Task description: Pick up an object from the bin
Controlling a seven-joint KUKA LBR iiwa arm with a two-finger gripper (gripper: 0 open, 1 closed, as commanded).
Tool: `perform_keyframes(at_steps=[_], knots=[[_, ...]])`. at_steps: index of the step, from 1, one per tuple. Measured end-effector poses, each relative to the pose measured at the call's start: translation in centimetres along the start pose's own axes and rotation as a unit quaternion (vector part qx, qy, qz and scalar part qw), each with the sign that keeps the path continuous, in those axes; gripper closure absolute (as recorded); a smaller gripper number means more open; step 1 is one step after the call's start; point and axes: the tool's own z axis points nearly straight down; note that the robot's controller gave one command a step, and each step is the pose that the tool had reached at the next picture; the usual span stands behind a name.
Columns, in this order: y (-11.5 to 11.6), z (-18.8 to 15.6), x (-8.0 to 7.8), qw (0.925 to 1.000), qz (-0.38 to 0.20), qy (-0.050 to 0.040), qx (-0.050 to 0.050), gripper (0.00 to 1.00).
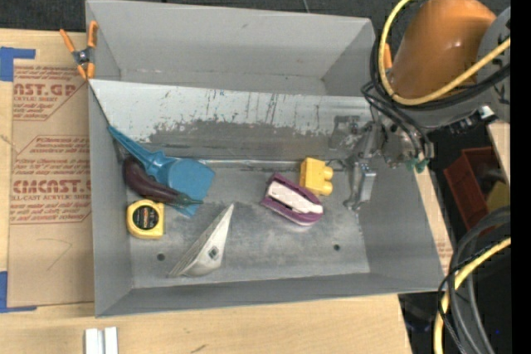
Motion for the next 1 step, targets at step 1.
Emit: perform_keyframes(at_steps=[1], knots=[[0.03,-0.48,-0.10,1.0000,-0.001,-0.0037,0.000,0.00]])
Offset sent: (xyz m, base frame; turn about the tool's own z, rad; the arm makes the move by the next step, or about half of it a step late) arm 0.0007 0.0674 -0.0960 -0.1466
